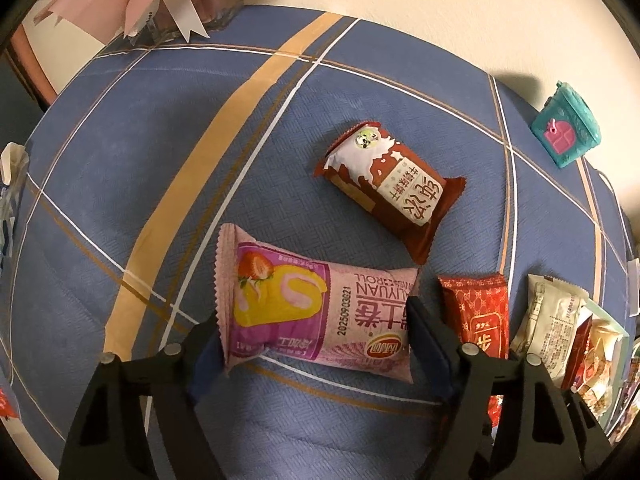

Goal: Organize snacks

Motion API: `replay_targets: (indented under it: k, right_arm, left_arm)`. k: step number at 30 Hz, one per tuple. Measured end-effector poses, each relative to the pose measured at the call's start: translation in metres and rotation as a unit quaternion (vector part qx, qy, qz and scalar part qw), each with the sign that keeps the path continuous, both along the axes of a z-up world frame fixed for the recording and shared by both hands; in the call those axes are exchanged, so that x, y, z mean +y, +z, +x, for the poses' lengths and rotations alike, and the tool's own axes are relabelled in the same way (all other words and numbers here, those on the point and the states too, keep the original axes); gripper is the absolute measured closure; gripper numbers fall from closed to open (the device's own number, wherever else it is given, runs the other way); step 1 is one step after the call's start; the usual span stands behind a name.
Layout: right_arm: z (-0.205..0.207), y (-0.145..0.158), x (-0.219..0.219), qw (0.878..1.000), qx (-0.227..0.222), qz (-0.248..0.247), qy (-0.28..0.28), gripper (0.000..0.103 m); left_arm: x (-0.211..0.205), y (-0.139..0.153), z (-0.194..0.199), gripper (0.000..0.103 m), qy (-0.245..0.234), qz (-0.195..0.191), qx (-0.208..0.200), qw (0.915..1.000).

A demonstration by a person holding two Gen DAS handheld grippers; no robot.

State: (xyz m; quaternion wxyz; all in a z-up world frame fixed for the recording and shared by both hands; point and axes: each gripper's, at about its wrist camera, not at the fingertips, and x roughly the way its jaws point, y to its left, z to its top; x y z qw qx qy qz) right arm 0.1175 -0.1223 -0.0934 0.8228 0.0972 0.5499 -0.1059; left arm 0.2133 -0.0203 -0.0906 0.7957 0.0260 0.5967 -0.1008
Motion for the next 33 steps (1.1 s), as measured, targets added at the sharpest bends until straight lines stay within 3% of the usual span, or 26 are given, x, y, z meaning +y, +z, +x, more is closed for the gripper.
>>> replay_targets:
  k: [11, 33]
  right_arm:
    - [-0.005, 0.008, -0.008, 0.999, 0.003, 0.033, -0.009, 0.055]
    - [-0.039, 0.079, -0.039, 0.997, -0.055, 0.048, -0.038, 0.055]
  left_arm:
    - [0.007, 0.011, -0.006, 0.025, 0.016, -0.008, 0.0, 0.9998]
    - [0.018, 0.087, -0.045, 0.025, 0.035, -0.034, -0.063, 0.9969]
